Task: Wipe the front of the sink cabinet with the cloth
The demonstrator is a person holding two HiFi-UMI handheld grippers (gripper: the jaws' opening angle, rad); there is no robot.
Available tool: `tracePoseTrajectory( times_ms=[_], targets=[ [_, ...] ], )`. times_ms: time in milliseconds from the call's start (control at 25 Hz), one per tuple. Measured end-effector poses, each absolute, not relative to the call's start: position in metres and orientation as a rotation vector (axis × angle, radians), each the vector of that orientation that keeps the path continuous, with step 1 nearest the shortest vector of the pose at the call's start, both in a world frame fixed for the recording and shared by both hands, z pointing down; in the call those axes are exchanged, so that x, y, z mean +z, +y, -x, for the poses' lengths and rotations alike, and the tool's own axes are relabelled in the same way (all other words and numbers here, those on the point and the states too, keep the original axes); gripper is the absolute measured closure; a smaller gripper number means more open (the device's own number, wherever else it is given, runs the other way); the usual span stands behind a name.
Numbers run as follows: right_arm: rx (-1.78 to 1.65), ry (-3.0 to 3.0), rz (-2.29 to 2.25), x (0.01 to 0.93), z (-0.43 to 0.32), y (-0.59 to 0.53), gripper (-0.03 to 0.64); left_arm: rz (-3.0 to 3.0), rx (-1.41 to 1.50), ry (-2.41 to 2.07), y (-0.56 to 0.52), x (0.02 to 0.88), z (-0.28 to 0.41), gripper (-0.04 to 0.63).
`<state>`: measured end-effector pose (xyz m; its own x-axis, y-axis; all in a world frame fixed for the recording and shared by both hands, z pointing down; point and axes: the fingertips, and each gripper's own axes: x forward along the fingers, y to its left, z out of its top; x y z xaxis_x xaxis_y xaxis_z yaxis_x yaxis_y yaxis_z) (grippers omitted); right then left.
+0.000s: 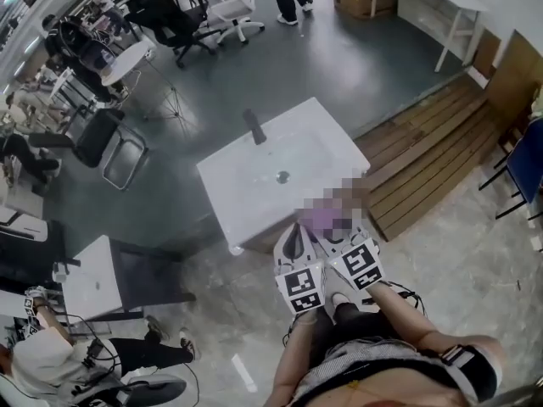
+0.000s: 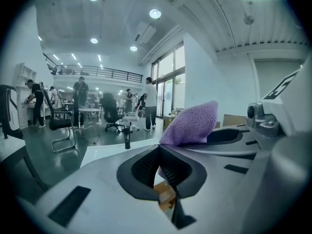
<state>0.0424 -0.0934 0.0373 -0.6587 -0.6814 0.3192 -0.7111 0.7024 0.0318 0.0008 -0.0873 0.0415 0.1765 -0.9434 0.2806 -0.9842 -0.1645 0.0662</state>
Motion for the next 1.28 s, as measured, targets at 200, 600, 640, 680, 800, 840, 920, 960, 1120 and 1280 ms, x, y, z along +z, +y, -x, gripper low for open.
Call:
tracePoseTrajectory(
  times_ms=[200, 600, 640, 680, 800, 840, 920, 960, 1120, 1280],
  targets=[
    [0.114, -2.632, -1.116, 0.014, -0.054, -0.085, 0.433, -2.242, 0.216, -1.894, -0.076, 0.019, -0.015, 0.589],
    [0.068, -2.676, -1.086, -0.011, -0.07, -0.052, 0.433, -2.204, 0.179, -1.98, -0.034, -0.004, -0.021, 0.589],
    [0.062, -2.675, -1.079, -0.011, -0.069, -0.048, 0.433, -2.202, 0.171, -1.983, -0.03, -0.005, -0.021, 0.589],
    [0.056, -2.675, -1.074, -0.011, -0.069, -0.043, 0.433, -2.201, 0.16, -1.984, -0.026, -0.007, -0.021, 0.589],
    [0.045, -2.685, -1.085, -0.019, -0.065, -0.036, 0.433, -2.211, 0.134, -1.993, -0.019, -0.017, -0.018, 0.589],
    [0.041, -2.688, -1.09, -0.023, -0.062, -0.036, 0.433, -2.216, 0.128, -1.998, -0.018, -0.021, -0.015, 0.589],
    [0.034, -2.683, -1.095, -0.025, -0.056, -0.033, 0.433, -2.218, 0.125, -2.002, -0.015, -0.026, -0.009, 0.589],
    [0.032, -2.676, -1.094, -0.024, -0.054, -0.03, 0.433, -2.216, 0.124, -2.003, -0.012, -0.026, -0.006, 0.589],
    [0.027, -2.665, -1.1, -0.02, -0.043, -0.019, 0.433, -2.221, 0.122, -2.031, -0.004, -0.029, 0.006, 0.589],
    [0.007, -2.66, -1.128, -0.018, -0.034, -0.008, 0.433, -2.226, 0.109, -2.041, 0.007, -0.029, 0.016, 0.589]
  ],
)
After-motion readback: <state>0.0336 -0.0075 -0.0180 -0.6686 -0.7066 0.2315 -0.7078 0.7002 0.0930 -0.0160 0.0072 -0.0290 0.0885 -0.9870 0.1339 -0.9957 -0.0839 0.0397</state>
